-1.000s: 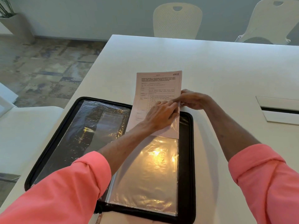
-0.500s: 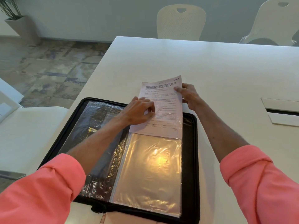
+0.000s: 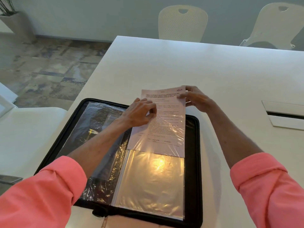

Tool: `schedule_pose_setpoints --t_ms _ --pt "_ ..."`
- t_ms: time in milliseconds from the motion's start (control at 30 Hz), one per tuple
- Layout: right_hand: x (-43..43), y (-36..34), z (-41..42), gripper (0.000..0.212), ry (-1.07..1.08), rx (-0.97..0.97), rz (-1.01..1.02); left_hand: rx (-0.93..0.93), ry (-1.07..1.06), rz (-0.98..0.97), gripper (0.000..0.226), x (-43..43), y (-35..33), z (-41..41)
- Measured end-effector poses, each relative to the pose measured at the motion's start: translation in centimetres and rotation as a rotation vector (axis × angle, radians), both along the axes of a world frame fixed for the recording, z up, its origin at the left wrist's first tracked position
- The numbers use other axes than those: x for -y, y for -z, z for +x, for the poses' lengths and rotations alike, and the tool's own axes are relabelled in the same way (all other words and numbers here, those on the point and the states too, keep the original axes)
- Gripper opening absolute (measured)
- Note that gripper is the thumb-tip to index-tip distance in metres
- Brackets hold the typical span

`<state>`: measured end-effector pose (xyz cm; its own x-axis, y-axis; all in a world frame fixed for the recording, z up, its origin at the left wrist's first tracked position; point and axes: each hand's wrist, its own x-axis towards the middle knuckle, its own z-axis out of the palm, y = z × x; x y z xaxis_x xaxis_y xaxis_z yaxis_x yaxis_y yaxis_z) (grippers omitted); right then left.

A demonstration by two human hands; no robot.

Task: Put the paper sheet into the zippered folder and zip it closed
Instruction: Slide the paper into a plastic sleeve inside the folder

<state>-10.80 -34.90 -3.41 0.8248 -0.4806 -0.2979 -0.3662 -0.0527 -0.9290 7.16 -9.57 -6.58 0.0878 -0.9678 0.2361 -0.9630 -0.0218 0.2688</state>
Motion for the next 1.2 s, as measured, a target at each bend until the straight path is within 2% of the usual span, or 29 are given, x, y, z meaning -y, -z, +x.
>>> schedule_pose_setpoints --t_ms 133,233,467,633,733,933,1200 --pt "-1.1 -0.1 1.5 0.027 0.127 0.06 -0.17 0.024 -0.017 -0.004 0.011 -0.1 -0.1 -0.4" --pt "-1.4 -0.5 1.7 0.023 0.057 0.034 -0.222 0.04 -0.062 -0.007 0.014 -0.2 -0.2 -0.6" --pt "-2.5 -2.6 0.0 0.028 -0.225 -0.128 -0.243 -0.032 -0.086 0.006 0.014 -0.6 -0.6 -1.0" --pt "-4.1 -3.7 -0.3 0.037 -0.308 -0.115 -0.337 -0.025 -0.067 -0.039 0.029 -0.6 -1.1 -1.9" --pt "-4.9 -4.1 -0.2 0.041 -0.338 -0.136 -0.414 -0.006 -0.064 -0.064 0.025 -0.7 -1.3 -1.9" --pt "-7.0 -4.0 -0.3 0.014 -0.305 -0.159 -0.596 0.035 -0.037 -0.106 0.019 -0.9 -1.6 -1.8" --pt "-9.4 -3.4 -0.6 0.014 -0.265 -0.2 -0.767 0.023 -0.01 -0.093 0.018 -0.9 -1.6 -1.9"
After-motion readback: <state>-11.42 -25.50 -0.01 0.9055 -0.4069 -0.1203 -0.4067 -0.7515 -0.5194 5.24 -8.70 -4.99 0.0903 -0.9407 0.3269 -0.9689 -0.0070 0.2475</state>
